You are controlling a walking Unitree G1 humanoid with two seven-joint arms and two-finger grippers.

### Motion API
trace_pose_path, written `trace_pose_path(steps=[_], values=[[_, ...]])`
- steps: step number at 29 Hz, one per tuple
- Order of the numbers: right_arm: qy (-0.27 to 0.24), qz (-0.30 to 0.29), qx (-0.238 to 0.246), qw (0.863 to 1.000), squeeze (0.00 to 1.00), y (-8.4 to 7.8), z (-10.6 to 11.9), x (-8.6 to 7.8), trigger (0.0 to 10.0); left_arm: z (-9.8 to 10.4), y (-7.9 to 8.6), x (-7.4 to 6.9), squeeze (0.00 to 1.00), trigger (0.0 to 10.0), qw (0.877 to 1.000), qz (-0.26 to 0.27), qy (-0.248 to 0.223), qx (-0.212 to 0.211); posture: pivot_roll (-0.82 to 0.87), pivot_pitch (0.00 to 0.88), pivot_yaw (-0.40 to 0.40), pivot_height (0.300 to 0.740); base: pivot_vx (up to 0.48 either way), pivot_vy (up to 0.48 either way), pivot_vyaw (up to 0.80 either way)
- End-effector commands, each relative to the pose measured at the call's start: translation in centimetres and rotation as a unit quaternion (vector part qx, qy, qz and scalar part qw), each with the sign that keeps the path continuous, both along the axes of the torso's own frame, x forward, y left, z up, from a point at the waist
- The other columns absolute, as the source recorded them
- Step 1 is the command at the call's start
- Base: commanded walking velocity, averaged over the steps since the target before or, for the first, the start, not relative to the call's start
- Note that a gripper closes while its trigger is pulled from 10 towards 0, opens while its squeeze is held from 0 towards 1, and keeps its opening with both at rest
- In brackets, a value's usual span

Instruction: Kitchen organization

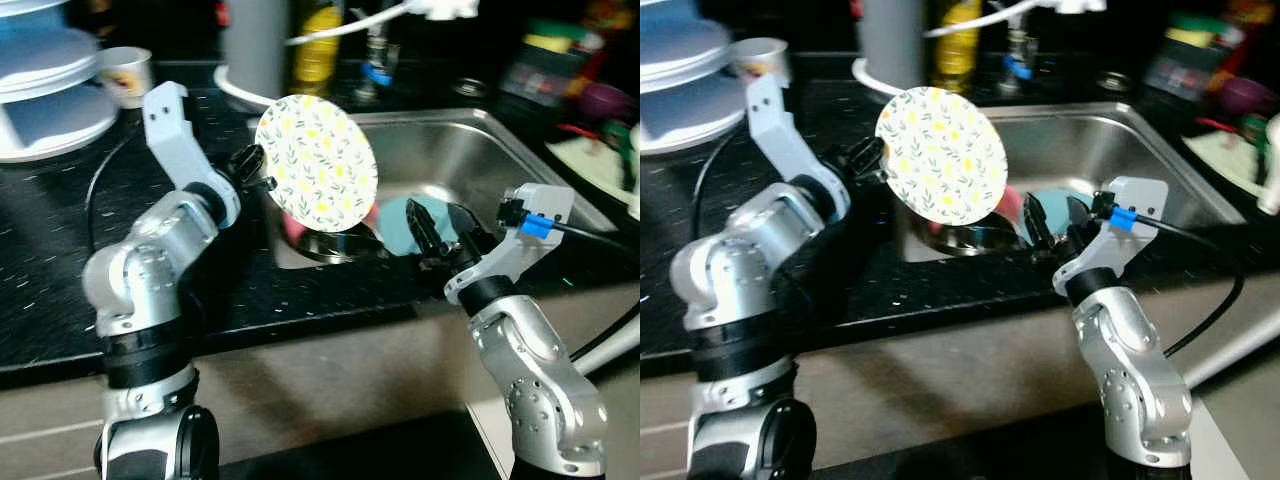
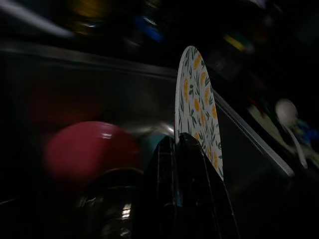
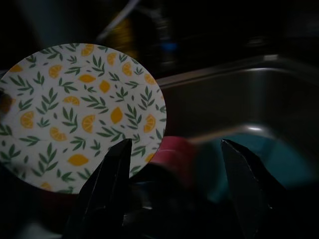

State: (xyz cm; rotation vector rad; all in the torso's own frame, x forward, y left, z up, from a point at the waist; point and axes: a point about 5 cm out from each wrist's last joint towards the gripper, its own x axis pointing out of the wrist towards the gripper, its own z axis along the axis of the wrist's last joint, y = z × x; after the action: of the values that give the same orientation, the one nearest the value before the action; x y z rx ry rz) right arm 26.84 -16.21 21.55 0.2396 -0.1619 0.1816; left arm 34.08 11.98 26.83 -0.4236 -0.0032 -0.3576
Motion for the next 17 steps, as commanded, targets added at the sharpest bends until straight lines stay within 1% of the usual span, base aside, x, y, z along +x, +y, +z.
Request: trace_pose_path(steps=[1, 3, 4, 5, 8, 9, 10, 11, 12, 17], values=[[0.004, -0.011, -0.001, 1.0, 0.0, -0.2, -0.2, -0.1, 10.0, 0.6, -0.8, 0.6, 0.0, 0.0, 0.999, -0.004, -0.036, 0.032, 0.02, 0.025, -0.094, 0.74, 0.0, 0.0, 0.0], [0.003, -0.014, -0.001, 1.0, 0.0, -0.2, -0.1, -0.1, 10.0, 0.6, -1.0, 0.7, 0.0, 0.0, 0.998, -0.005, -0.041, 0.039, 0.02, 0.025, -0.094, 0.74, 0.0, 0.0, 0.0], [0.002, -0.015, -0.002, 1.0, 0.0, -0.3, -0.1, -0.2, 10.0, 0.3, -1.1, 1.0, 0.0, 5.4, 0.997, 0.004, -0.044, 0.058, 0.02, 0.024, -0.09, 0.74, 0.0, 0.0, 0.0], [0.002, -0.015, -0.002, 1.0, 0.0, -0.3, -0.1, -0.2, 10.0, 0.0, -1.1, 1.2, 0.0, 10.0, 0.996, 0.014, -0.047, 0.076, 0.01, 0.023, -0.085, 0.74, 0.0, 0.0, 0.0], [-0.001, -0.016, -0.003, 1.0, 0.0, -0.3, 0.0, -0.4, 10.0, -0.6, -1.0, 1.6, 0.0, 10.0, 0.99, 0.037, -0.066, 0.123, 0.0, 0.022, -0.081, 0.74, 0.0, 0.0, 0.0], [-0.001, -0.018, -0.003, 1.0, 0.0, -0.4, 0.0, -0.4, 10.0, -0.9, -1.0, 1.8, 0.67, 10.0, 0.987, 0.047, -0.071, 0.136, 0.0, 0.022, -0.08, 0.74, 0.0, 0.0, 0.0], [-0.001, -0.018, -0.003, 1.0, 0.0, -0.4, 0.0, -0.4, 10.0, -0.9, -1.0, 1.8, 0.67, 10.0, 0.987, 0.047, -0.071, 0.136, 0.0, 0.022, -0.08, 0.74, 0.0, 0.0, 0.0], [-0.001, -0.019, -0.004, 1.0, 0.0, -0.4, 0.0, -0.5, 10.0, -1.1, -0.9, 1.9, 1.0, 10.0, 0.985, 0.053, -0.076, 0.144, 0.0, 0.021, -0.08, 0.74, 0.0, 0.0, 0.0], [-0.002, -0.018, -0.004, 1.0, 0.0, -0.4, 0.0, -0.5, 10.0, -1.3, -0.7, 2.1, 1.0, 10.0, 0.985, 0.066, -0.076, 0.143, 0.0, 0.021, -0.077, 0.74, 0.0, 0.0, 0.0], [-0.004, -0.016, -0.007, 1.0, 0.0, -0.3, 0.1, -0.5, 10.0, -1.1, -0.6, 2.2, 1.0, 10.0, 0.983, 0.076, -0.089, 0.144, 0.0, 0.025, -0.077, 0.74, 0.0, 0.0, 0.0]])
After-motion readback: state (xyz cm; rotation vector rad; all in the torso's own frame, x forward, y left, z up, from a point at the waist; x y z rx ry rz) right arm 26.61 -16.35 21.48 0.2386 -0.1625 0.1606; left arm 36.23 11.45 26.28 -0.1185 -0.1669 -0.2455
